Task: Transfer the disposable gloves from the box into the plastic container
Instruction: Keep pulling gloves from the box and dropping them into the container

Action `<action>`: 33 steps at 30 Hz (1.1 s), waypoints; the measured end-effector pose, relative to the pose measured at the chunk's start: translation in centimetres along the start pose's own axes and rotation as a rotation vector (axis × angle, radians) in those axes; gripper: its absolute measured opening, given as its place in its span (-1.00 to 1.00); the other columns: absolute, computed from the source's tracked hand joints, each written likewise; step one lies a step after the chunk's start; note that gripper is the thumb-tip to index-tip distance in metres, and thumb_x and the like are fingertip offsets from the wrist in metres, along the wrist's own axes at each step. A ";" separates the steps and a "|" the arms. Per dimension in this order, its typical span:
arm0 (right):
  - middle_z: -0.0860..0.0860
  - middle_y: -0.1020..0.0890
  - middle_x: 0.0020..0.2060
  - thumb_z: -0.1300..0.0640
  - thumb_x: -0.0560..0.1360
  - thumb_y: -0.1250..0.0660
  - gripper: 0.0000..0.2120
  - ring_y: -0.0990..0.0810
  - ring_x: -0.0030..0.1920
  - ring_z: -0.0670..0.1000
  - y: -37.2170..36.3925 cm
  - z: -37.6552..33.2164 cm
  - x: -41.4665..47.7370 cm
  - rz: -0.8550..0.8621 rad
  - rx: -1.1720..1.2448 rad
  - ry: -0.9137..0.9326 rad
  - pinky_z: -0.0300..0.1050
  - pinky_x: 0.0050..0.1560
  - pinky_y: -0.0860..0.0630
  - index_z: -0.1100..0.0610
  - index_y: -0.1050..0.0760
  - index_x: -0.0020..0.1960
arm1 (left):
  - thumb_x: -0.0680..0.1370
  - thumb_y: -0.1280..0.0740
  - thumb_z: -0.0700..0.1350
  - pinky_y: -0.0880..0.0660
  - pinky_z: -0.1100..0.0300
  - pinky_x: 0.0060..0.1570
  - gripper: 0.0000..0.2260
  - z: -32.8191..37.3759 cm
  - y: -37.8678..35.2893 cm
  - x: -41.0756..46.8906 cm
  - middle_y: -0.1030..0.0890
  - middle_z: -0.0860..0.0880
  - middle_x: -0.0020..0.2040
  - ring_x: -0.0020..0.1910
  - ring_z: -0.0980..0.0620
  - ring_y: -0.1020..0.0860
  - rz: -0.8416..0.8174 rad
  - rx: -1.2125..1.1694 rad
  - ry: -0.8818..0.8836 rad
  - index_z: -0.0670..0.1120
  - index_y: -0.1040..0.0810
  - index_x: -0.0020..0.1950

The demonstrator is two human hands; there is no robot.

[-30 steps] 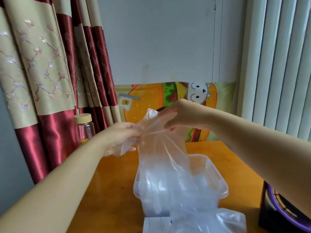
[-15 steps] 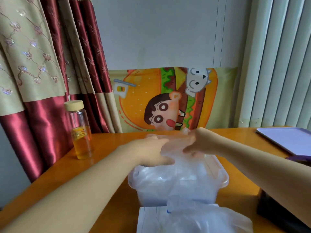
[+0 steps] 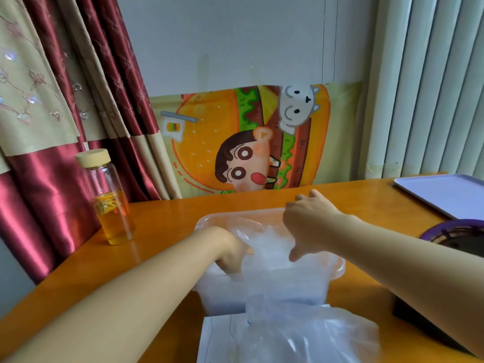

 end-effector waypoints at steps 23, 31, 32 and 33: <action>-0.17 -0.64 -0.07 -0.05 0.47 -0.38 -0.79 -0.57 -0.17 -0.23 4.1 -0.1 -5.1 0.152 0.622 0.250 -0.47 -0.19 -0.46 -0.01 -0.59 0.07 | 0.55 -0.36 -0.08 -0.49 0.18 0.17 -0.70 -1.3 2.6 -8.6 -0.55 0.19 0.18 0.10 0.17 -0.53 0.605 -0.550 -0.250 0.15 -0.49 0.25; -0.21 -0.27 0.41 -0.16 0.31 -0.49 -0.06 -0.32 0.38 -0.09 3.7 -3.6 -13.6 -0.376 0.342 0.316 -0.17 0.34 -0.29 -0.20 0.00 0.50 | 0.39 -0.50 0.10 -0.51 0.36 -0.05 -0.63 3.4 -1.1 -12.2 -0.50 0.28 0.06 -0.03 0.31 -0.53 0.328 -0.604 -0.385 0.24 -0.46 0.13; -0.15 -0.15 0.49 -0.13 0.32 -0.50 0.03 -0.21 0.46 -0.02 3.0 -4.0 -14.3 -0.387 0.275 0.296 -0.06 0.40 -0.23 -0.19 0.15 0.52 | 0.39 -0.50 0.10 -0.50 0.37 -0.03 -0.55 3.7 -1.9 -12.1 -0.48 0.30 0.08 -0.03 0.32 -0.50 0.287 -0.560 -0.353 0.21 -0.43 0.21; -0.09 -0.06 0.52 -0.08 0.33 -0.51 0.08 -0.12 0.49 0.03 2.4 -4.5 -14.7 -0.359 0.211 0.283 0.02 0.43 -0.20 -0.18 0.25 0.52 | 0.40 -0.49 0.10 -0.50 0.33 0.03 -0.52 3.9 -2.6 -11.8 -0.45 0.29 0.09 0.00 0.32 -0.48 0.290 -0.503 -0.324 0.17 -0.41 0.27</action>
Point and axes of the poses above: each hand's wrist, its own x-axis towards the middle knuckle, its own y-axis out of the back of the hand, z = x × y, the point moved 5 cm from there along x, towards the middle knuckle
